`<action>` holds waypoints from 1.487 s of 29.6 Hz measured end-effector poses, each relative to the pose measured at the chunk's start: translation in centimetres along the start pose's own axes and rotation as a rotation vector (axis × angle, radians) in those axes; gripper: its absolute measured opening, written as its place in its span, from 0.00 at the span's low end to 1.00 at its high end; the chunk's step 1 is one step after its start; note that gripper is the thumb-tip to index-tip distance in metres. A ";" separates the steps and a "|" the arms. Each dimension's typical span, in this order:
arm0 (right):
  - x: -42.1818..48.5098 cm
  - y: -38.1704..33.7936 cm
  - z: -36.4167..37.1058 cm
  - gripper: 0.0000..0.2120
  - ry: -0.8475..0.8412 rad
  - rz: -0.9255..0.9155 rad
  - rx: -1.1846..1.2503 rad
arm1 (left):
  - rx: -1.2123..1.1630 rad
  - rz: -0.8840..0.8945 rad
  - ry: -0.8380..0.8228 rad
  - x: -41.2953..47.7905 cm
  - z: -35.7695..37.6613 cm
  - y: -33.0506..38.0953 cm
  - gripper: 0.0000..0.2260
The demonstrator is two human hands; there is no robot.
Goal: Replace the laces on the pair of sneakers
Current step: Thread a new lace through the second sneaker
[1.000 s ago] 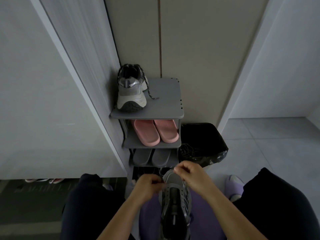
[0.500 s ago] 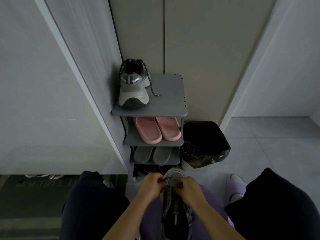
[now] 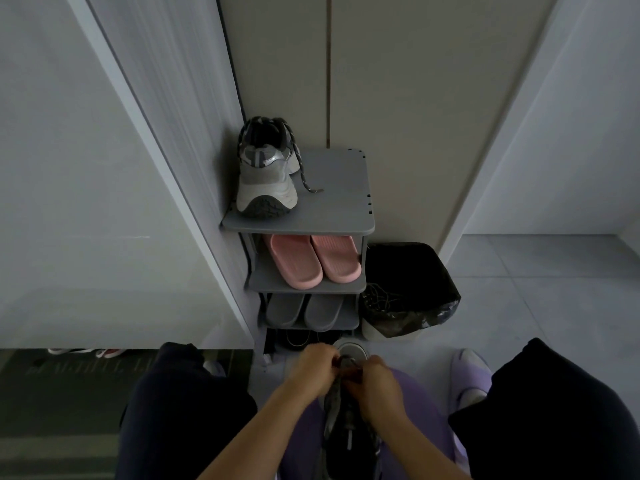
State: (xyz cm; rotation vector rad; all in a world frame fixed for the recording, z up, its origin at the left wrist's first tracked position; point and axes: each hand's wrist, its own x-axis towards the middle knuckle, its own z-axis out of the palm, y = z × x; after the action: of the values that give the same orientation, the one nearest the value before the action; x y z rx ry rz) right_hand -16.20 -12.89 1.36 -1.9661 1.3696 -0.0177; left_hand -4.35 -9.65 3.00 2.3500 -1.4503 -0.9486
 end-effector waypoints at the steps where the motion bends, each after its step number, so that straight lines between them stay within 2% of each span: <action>1: 0.0 -0.1 0.0 0.08 -0.003 -0.009 -0.036 | -0.079 -0.039 0.017 -0.1 0.1 -0.3 0.05; 5: -0.1 -0.6 0.2 0.04 0.041 -0.021 -0.118 | -0.501 -0.221 0.088 -0.8 1.3 -1.1 0.03; 7: 0.1 -0.3 0.4 0.06 0.057 -0.033 -0.121 | -0.669 -0.259 0.118 -1.1 2.0 -0.9 0.08; 9: 0.4 0.0 0.4 0.09 0.043 -0.060 -0.089 | -0.779 -0.258 0.126 -1.7 2.5 -0.6 0.07; 11: 0.6 0.2 0.2 0.10 0.014 -0.095 -0.048 | -0.801 -0.242 0.134 -2.3 3.2 -0.3 0.07; 15: 1.0 0.4 -0.6 0.05 -0.065 -0.150 0.006 | -0.765 -0.209 0.151 -2.1 6.0 -1.5 0.25; 17: 1.2 0.2 -1.1 0.09 -0.137 -0.164 -0.006 | -0.752 -0.185 0.212 -2.5 6.1 -1.1 0.24; 20: 1.4 -0.2 -2.1 0.14 -0.273 -0.179 -0.011 | -0.825 -0.173 0.334 -3.9 4.5 0.7 0.10; 24: 0.6 1.4 -5.1 0.12 -0.442 -0.083 0.332 | -0.964 -0.240 0.381 -5.0 3.3 1.5 0.20; 26: 0.2 3.1 -6.7 0.13 -0.429 -0.025 0.512 | -1.007 -0.257 0.367 -5.1 3.2 1.5 0.22; 27: 0.2 3.8 -7.4 0.11 -0.368 -0.003 0.538 | -1.010 -0.258 0.357 -5.2 3.2 1.5 0.21; 30: 0.8 5.2 -7.6 0.02 -0.074 0.007 0.390 | -1.027 -0.272 0.328 -5.5 3.4 1.5 0.17; 32: 0.9 5.2 -6.4 0.08 0.159 -0.042 0.258 | -1.058 -0.277 0.327 -5.6 3.2 1.5 0.17; 34: 0.1 4.0 -4.6 0.09 0.292 -0.230 0.099 | -1.059 -0.289 0.316 -5.6 3.0 1.6 0.16; 36: -1.0 2.1 -2.8 0.09 0.177 -0.339 -0.023 | -1.057 -0.295 0.310 -5.6 3.1 1.7 0.13; 38: -1.3 0.7 -1.3 0.12 0.061 -0.319 -0.200 | -1.038 -0.278 0.298 -5.7 3.1 1.8 0.12; 44: 0.1 -1.7 -1.0 0.12 -0.002 -0.259 -0.448 | -1.055 -0.249 0.283 -5.6 2.8 1.8 0.17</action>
State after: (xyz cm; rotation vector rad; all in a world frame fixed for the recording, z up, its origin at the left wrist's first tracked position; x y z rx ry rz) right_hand -15.20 -13.21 3.05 -2.5045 1.1801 0.1842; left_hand -9.15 -5.33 4.00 1.7346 -0.3531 -1.0205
